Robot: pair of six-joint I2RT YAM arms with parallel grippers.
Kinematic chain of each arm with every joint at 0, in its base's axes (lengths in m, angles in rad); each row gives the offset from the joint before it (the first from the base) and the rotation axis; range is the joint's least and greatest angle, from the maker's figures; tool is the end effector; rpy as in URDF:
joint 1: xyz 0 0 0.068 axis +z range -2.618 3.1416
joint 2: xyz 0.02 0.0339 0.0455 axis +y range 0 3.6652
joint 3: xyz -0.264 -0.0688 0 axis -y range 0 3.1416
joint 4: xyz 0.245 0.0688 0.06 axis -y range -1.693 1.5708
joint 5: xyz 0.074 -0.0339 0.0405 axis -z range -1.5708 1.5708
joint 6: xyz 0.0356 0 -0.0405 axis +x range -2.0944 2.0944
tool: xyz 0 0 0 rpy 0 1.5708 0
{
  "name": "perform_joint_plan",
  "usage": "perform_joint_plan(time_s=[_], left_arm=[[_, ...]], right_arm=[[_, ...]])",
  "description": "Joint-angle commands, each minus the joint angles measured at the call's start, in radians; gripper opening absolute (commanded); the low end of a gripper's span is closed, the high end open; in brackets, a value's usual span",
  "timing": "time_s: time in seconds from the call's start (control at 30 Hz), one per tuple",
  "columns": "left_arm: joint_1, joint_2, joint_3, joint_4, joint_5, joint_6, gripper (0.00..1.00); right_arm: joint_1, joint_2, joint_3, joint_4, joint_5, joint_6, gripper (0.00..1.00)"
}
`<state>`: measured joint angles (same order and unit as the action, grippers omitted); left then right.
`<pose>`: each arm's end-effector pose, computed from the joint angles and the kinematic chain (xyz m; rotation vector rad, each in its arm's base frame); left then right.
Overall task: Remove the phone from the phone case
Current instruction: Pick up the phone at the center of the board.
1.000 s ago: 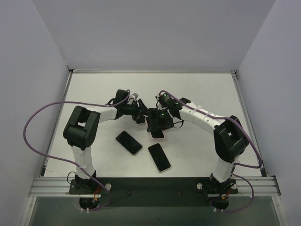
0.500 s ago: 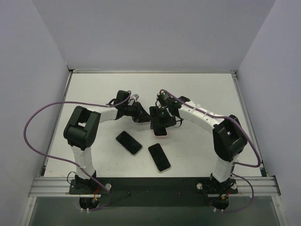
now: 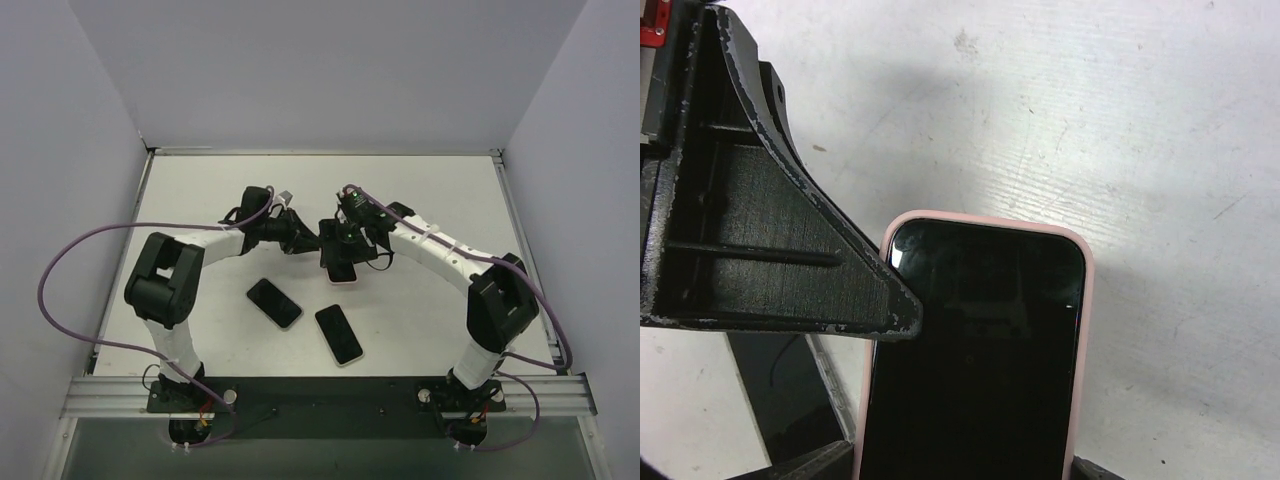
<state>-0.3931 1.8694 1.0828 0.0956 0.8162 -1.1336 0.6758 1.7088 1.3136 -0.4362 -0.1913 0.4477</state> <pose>0.3494 -0.1730 0.1720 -0.4396 2.5688 -1.6288 0.2914 0.2423 0.2555 -0.3796 2.4911 0.7242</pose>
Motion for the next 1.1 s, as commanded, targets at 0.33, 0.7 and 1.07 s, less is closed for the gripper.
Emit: perform_joint_plan(time_s=[0.33, 0.7, 1.07], left_arm=[[0.040, -0.144, -0.014, 0.021, -0.042, -0.025, 0.00], [0.049, -0.161, -0.001, -0.010, -0.048, 0.001, 0.00], [0.037, -0.182, -0.040, -0.019, -0.086, 0.012, 0.70]], right_arm=[[0.015, -0.034, -0.042, 0.021, -0.016, 0.046, 0.86], [0.024, -0.021, -0.033, 0.019, -0.017, 0.032, 0.75], [0.042, -0.026, -0.014, 0.027, 0.006, 0.039, 0.00]])
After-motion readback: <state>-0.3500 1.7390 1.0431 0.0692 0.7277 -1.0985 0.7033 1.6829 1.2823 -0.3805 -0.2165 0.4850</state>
